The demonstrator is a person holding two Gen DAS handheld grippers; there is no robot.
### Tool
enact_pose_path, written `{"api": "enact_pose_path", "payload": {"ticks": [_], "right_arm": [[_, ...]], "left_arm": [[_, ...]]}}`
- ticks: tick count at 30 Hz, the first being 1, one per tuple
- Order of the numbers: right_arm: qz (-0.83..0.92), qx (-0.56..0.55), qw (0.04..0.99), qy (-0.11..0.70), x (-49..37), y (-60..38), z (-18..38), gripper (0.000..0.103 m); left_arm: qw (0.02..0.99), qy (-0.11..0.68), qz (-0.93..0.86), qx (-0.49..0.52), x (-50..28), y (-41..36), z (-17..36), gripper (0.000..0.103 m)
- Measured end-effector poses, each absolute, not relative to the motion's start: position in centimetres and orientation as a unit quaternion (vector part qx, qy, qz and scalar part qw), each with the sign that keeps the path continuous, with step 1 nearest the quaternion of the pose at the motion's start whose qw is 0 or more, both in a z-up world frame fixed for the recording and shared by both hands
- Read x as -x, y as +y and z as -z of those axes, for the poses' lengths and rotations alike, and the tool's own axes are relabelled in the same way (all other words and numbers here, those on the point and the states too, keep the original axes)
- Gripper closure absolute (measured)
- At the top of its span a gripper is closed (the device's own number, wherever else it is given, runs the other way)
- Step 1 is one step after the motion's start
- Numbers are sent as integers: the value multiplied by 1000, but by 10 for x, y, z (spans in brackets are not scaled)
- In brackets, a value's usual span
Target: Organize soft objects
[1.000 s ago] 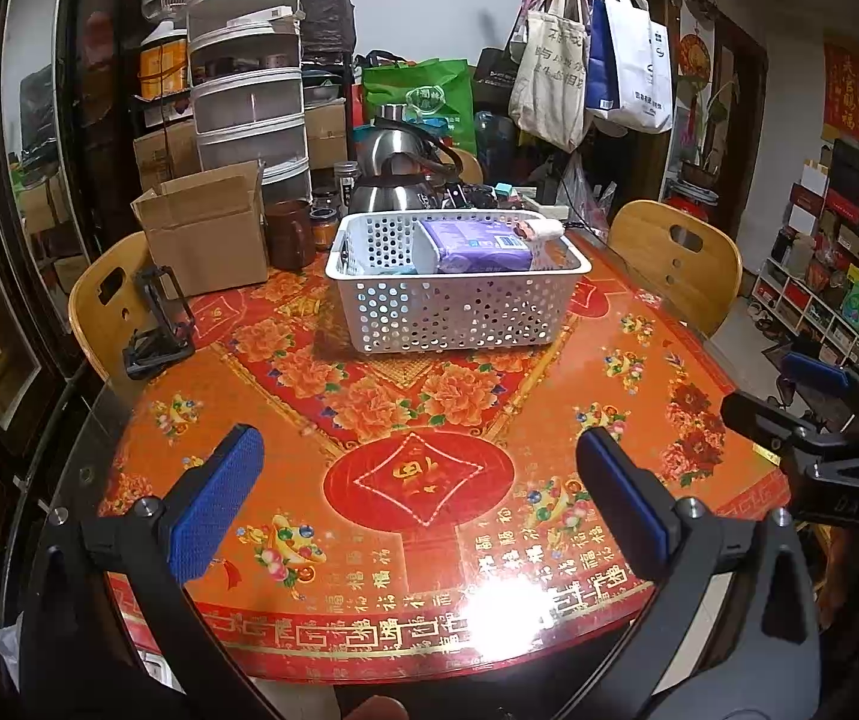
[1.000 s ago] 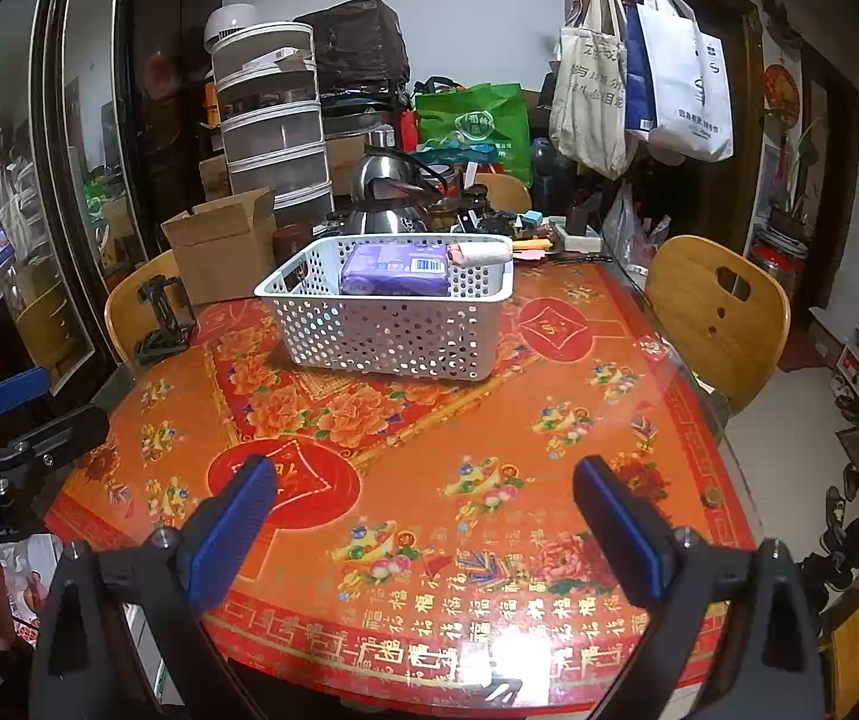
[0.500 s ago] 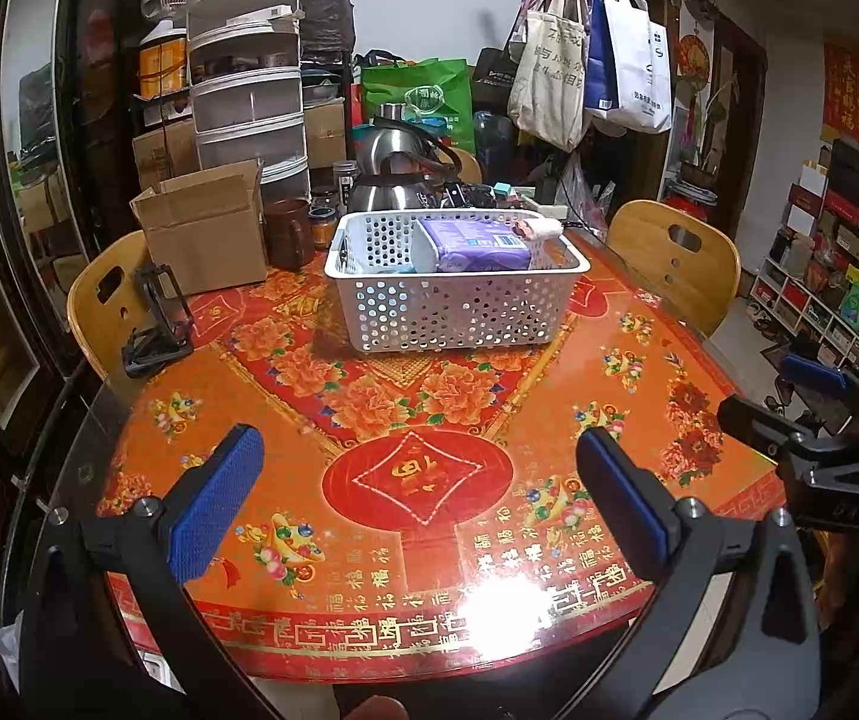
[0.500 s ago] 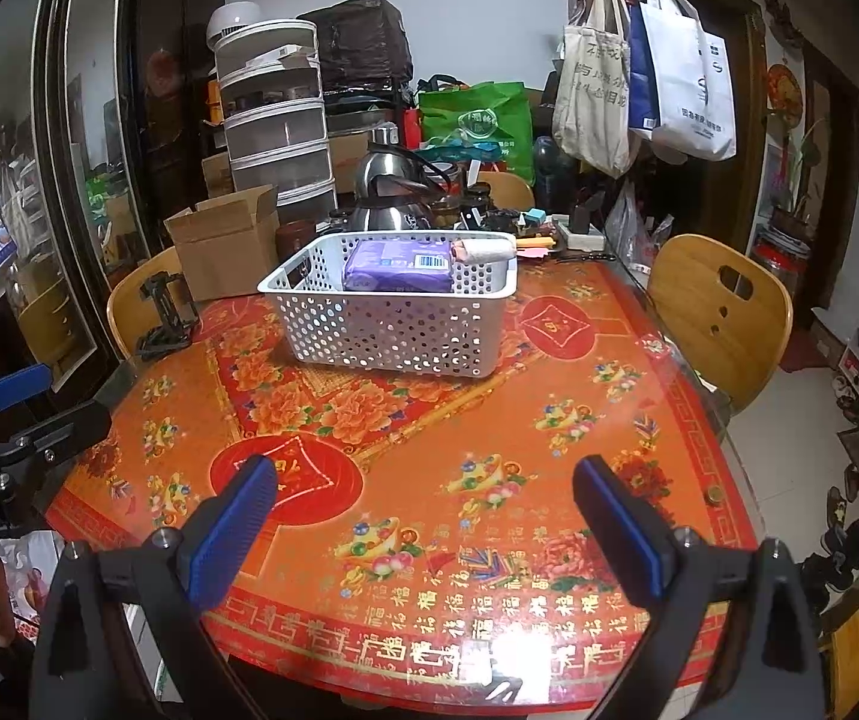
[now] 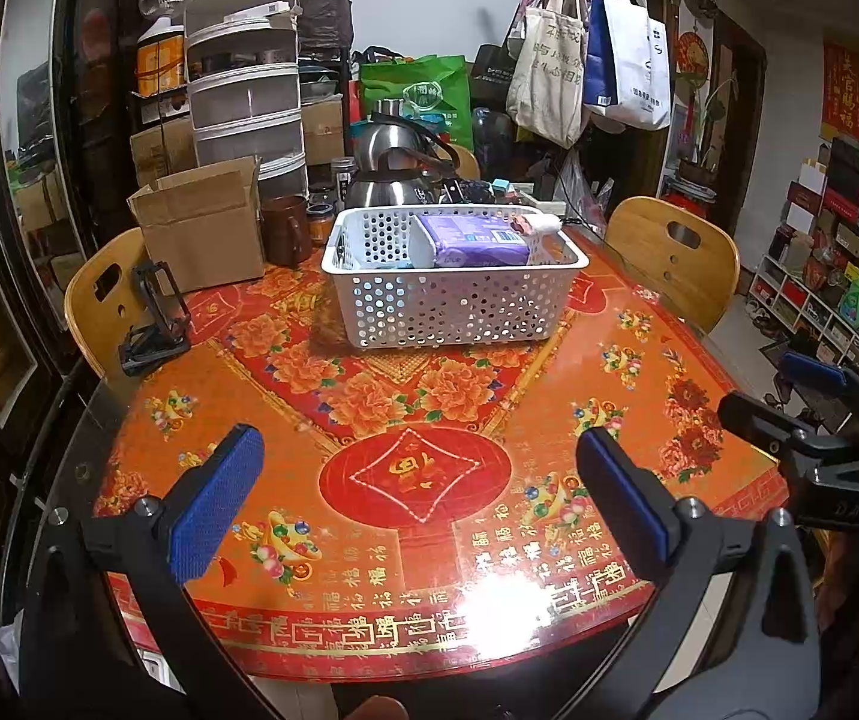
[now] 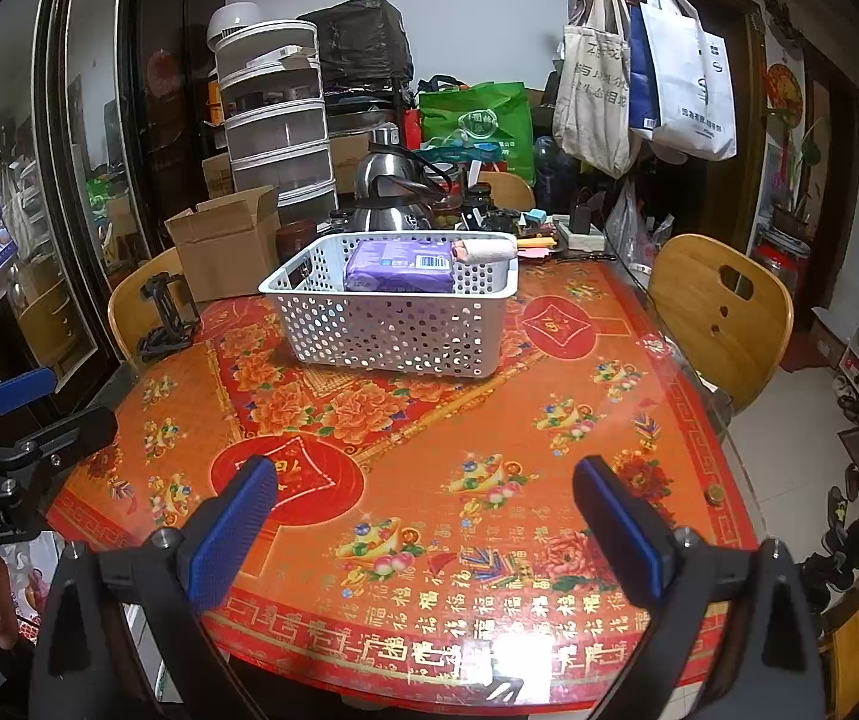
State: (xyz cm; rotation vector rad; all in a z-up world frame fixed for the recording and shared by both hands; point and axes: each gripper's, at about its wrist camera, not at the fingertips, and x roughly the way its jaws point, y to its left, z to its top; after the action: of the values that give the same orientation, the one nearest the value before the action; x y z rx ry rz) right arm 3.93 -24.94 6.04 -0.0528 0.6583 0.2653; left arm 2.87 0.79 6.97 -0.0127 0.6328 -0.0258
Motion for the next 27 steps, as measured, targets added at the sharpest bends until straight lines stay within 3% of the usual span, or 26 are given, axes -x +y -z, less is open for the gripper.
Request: {"api": "enact_pose_path", "payload": {"ticks": [27], "right_arm": [[-129, 27, 937, 323, -36, -248, -60, 4]], "left_arm": [[950, 313, 15, 4, -28, 2, -66, 0]]}}
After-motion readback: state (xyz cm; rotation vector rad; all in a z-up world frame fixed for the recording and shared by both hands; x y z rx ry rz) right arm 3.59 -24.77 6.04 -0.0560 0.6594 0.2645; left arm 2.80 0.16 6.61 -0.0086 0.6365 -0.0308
